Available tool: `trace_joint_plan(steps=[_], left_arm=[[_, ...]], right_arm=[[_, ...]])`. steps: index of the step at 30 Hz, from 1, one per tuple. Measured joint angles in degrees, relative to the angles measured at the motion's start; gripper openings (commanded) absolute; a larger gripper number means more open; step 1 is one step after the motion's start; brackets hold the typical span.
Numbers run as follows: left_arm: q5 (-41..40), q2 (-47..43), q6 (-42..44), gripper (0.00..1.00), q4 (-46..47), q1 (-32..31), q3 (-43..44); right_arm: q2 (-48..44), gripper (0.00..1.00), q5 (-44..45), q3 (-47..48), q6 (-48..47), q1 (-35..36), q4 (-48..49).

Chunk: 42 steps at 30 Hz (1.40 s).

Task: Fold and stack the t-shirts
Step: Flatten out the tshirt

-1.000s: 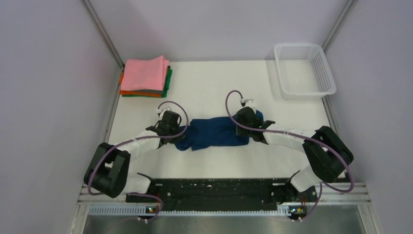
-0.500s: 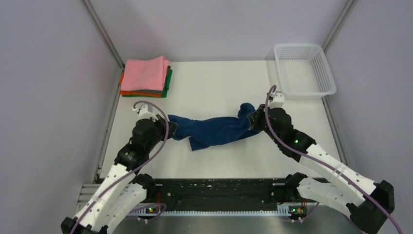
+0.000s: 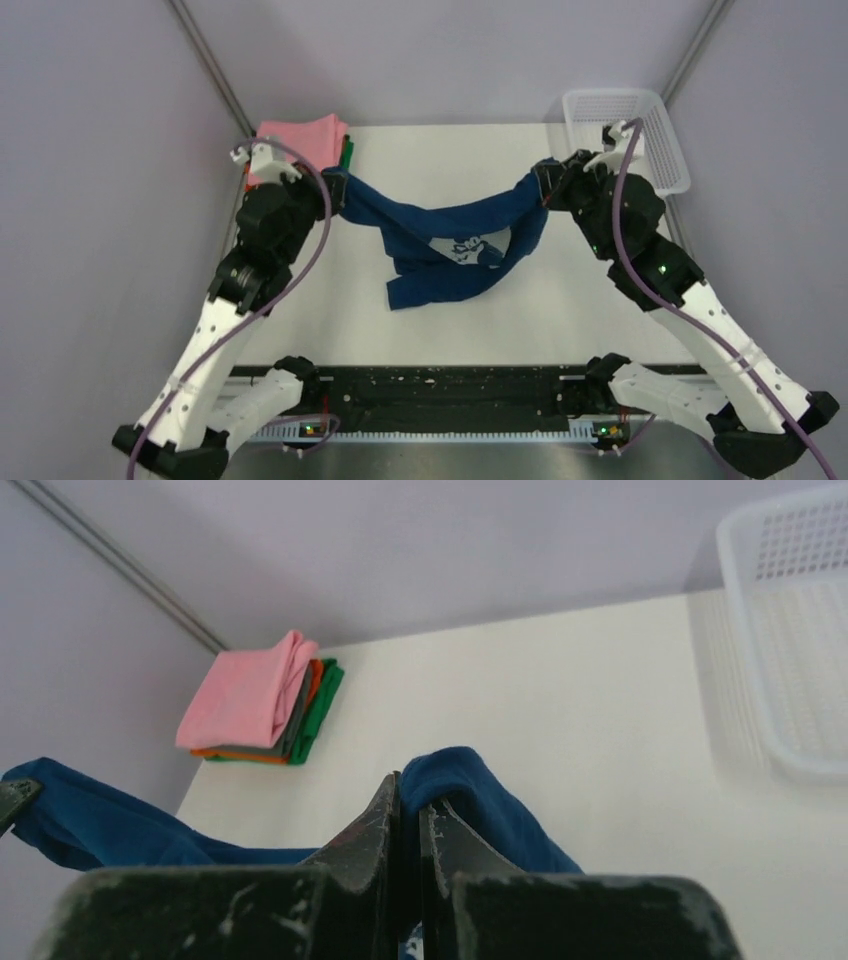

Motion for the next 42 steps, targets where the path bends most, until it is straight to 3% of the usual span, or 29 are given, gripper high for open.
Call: trace_joint_plan(steps=[5,13,15,17,20,25,31,34,35,39,41,42], left_arm=[[3.93,23.1,3.98,0.0,-2.32,5.81,23.32],[23.5,57.79,2.49,0.0,-9.38,22.32,77.0],[27.63,60.57,0.68,0.0,-8.35,24.68,82.23],[32.39,59.93,-2.16,0.0,-6.58,27.06,81.9],[37.16,55.84,-4.46,0.0,-3.5,29.09,76.19],[42.82,41.9,-4.59,0.0,-0.13,29.81,52.63],[40.74,19.5,-4.96,0.0,0.07,29.44,6.03],[37.9,11.21,-6.12,0.0,-4.5,29.38,-15.72],[37.18,9.31,-6.4,0.0,-6.88,29.38,-21.14],[35.82,3.87,-5.92,0.51,-16.15,29.35,-30.23],[34.62,1.75,-4.35,0.95,-19.56,29.35,-29.92],[33.83,0.57,-3.65,0.98,-21.18,29.35,-29.38]], right_arm=[[15.39,0.0,-6.99,14.45,-3.06,-9.25,1.66],[45.07,0.0,-20.2,47.82,-3.48,-22.62,3.52],[48.22,0.0,-22.58,54.03,-2.97,-23.96,3.37],[48.37,0.0,-24.59,56.19,-2.58,-24.7,3.21],[44.72,0.0,-26.64,53.18,-2.36,-24.98,5.09],[29.97,0.0,-28.02,31.71,-2.05,-24.92,7.52],[13.38,0.01,-27.41,2.36,1.33,-24.92,0.96],[7.65,0.02,-27.43,-10.78,3.78,-24.9,-5.73],[6.4,0.07,-27.06,-13.99,4.42,-24.9,-7.82],[2.6,0.57,-24.06,-23.34,6.71,-24.92,-14.93],[1.99,0.85,-22.67,-25.4,7.13,-24.92,-17.53],[1.97,0.93,-21.99,-25.68,7.63,-24.92,-18.4]])
